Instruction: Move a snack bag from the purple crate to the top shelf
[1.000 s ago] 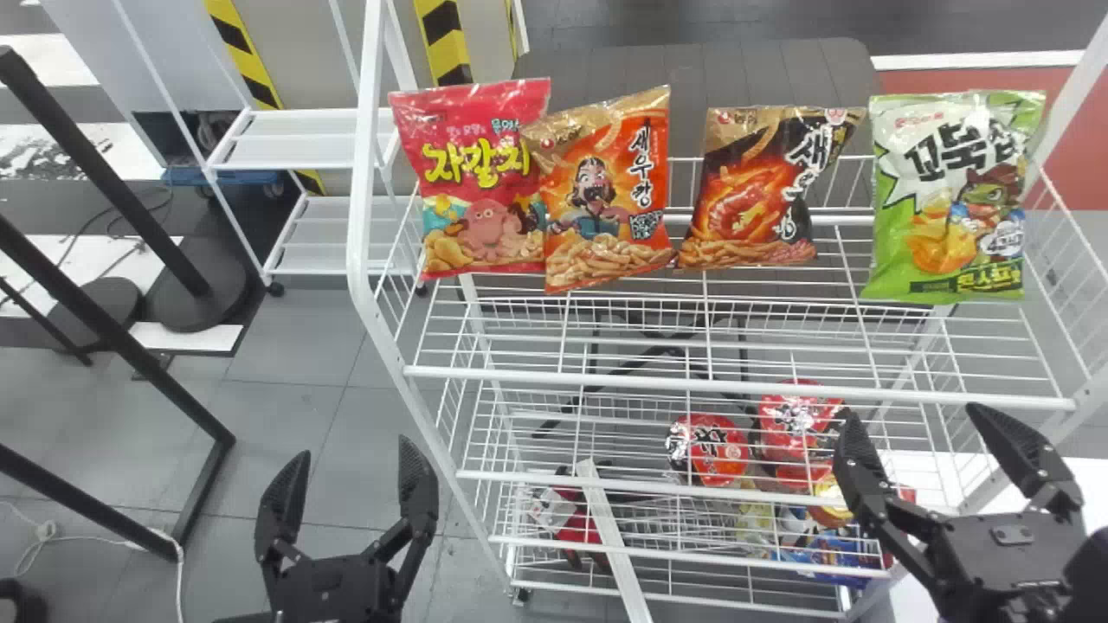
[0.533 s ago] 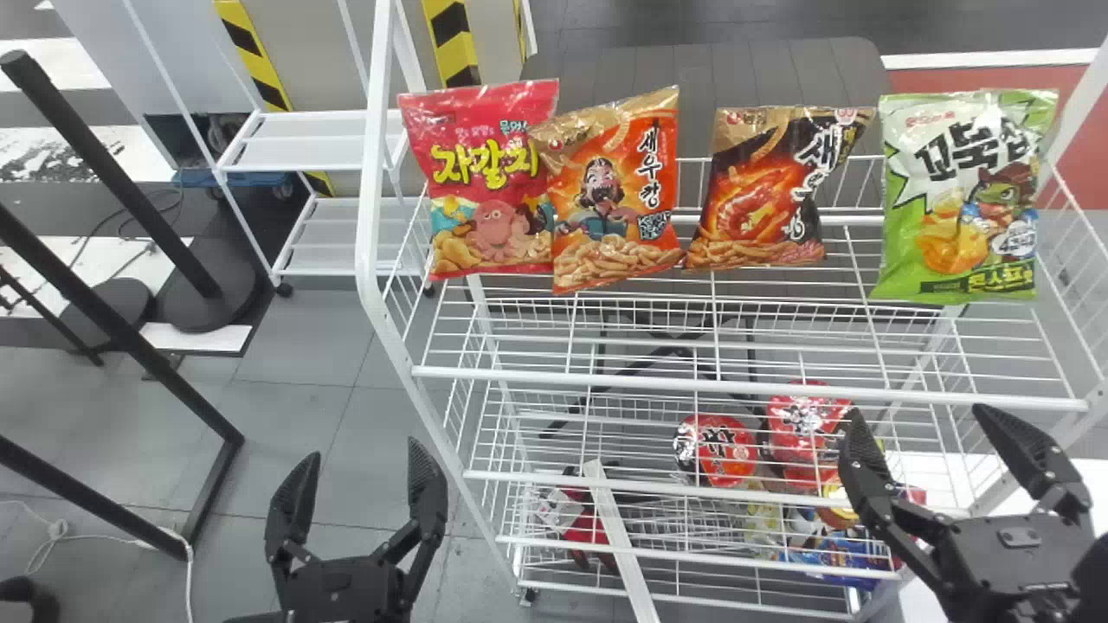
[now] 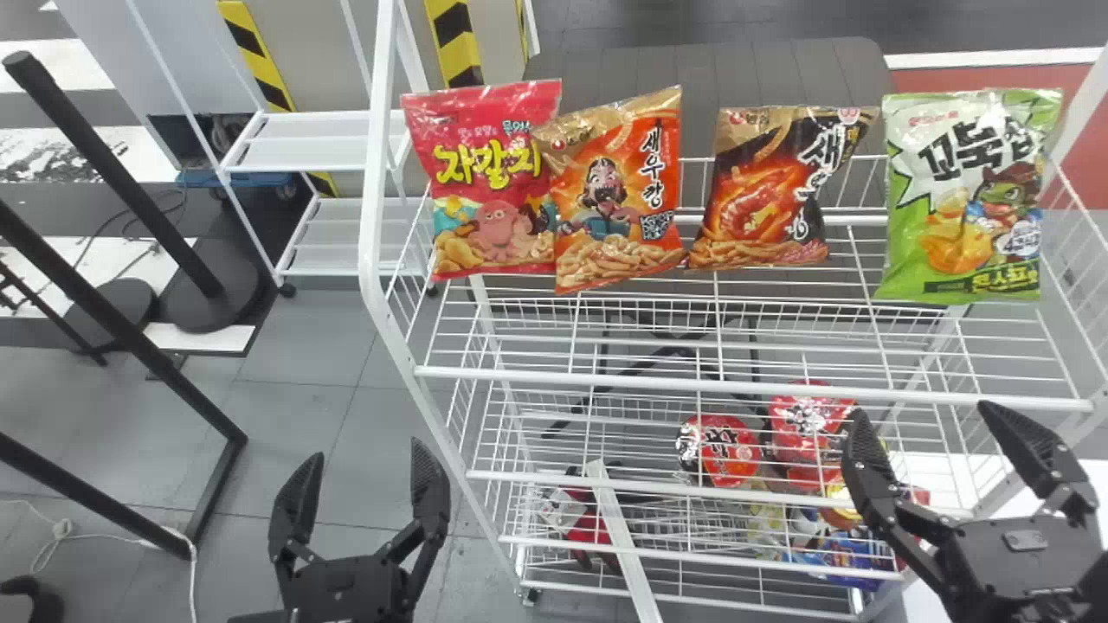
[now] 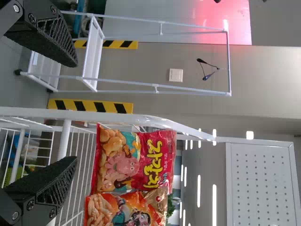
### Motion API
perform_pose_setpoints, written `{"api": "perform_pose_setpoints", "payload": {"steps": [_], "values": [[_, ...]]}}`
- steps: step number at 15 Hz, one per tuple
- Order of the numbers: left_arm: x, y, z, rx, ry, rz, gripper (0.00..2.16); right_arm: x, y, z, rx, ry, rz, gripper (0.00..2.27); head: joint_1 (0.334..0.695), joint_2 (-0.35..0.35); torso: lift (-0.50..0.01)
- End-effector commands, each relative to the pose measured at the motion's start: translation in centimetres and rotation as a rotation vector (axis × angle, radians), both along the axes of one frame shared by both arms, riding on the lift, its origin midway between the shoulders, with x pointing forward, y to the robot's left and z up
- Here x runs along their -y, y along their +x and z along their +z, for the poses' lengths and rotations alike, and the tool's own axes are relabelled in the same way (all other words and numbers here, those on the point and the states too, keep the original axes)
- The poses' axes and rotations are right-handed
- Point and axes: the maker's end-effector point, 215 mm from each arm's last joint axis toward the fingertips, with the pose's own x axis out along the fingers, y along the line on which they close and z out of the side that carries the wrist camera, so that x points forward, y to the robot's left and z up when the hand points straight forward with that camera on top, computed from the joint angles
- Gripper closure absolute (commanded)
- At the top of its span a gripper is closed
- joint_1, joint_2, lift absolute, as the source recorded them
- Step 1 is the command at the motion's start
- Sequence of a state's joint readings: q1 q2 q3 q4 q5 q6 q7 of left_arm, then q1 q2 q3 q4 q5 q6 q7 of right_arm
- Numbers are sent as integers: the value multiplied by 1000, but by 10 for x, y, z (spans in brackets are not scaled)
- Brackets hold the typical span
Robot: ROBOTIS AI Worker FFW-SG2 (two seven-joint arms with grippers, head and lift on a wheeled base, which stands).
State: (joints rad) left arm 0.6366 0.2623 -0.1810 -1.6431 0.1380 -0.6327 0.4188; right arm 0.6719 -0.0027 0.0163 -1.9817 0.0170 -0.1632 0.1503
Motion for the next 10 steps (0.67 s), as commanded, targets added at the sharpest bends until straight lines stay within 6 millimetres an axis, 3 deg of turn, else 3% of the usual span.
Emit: {"api": "perform_pose_setpoints", "payload": {"steps": [1,10], "values": [[-1,0,0,0,0,2,124,-1,0,-1,-1,2,1,90,695,154,0],[-2,1,-3,-5,0,5,124,-5,0,-1,-1,7,7,90,695,161,0]]}}
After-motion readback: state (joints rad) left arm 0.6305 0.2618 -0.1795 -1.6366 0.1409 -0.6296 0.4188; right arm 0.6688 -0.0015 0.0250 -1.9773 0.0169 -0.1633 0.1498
